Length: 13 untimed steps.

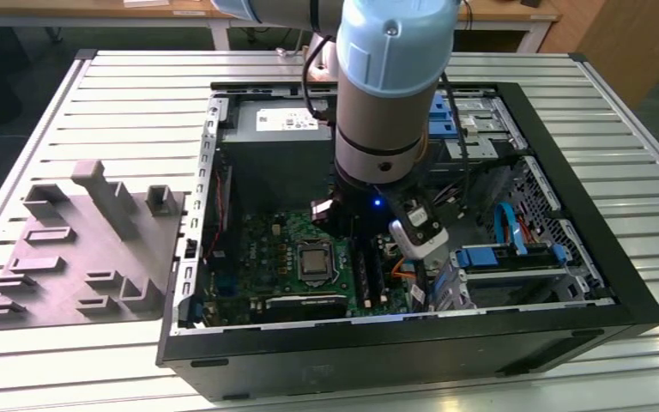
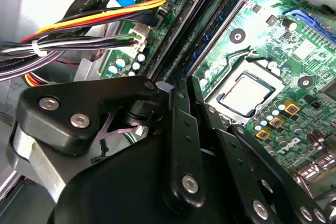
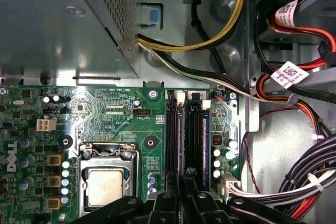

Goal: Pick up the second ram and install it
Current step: 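Insert the second ram into the second slot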

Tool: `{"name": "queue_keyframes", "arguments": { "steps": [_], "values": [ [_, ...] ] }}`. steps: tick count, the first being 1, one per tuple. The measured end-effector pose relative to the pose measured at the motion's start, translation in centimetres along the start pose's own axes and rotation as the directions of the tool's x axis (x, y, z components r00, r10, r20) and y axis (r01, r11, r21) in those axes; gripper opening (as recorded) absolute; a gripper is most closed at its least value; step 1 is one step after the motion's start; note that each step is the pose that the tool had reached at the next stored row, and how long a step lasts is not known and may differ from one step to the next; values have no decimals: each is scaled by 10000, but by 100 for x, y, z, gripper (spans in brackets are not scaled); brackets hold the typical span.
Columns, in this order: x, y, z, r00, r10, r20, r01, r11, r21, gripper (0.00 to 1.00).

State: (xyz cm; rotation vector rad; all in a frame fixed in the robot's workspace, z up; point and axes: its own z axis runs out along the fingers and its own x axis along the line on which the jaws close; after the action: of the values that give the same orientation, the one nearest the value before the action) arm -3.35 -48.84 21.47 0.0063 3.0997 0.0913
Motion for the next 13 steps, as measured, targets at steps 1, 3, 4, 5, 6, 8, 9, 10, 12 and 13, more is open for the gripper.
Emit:
{"name": "queue_keyframes", "arguments": {
  "steps": [1,3,4,5,6,8,9,10,12,13],
  "values": [
    [0,1,-10,10000,0,0,0,10000,-2,19],
    [-1,2,-40,10000,1,0,-1,10000,1,19],
    [-2,3,-55,10000,1,-1,-1,10000,2,19],
    [-3,4,-74,10000,0,0,0,10000,4,19],
    [-4,6,-96,10000,1,0,-1,10000,4,19],
    [-6,9,-145,10000,0,0,0,10000,3,19],
    [-7,10,-169,10000,0,0,0,10000,4,19],
    [-8,11,-195,10000,1,0,-1,10000,4,19],
    [-10,14,-240,10000,0,0,0,10000,5,19],
    [-10,15,-245,10000,0,0,0,10000,6,19]
  ]
}}
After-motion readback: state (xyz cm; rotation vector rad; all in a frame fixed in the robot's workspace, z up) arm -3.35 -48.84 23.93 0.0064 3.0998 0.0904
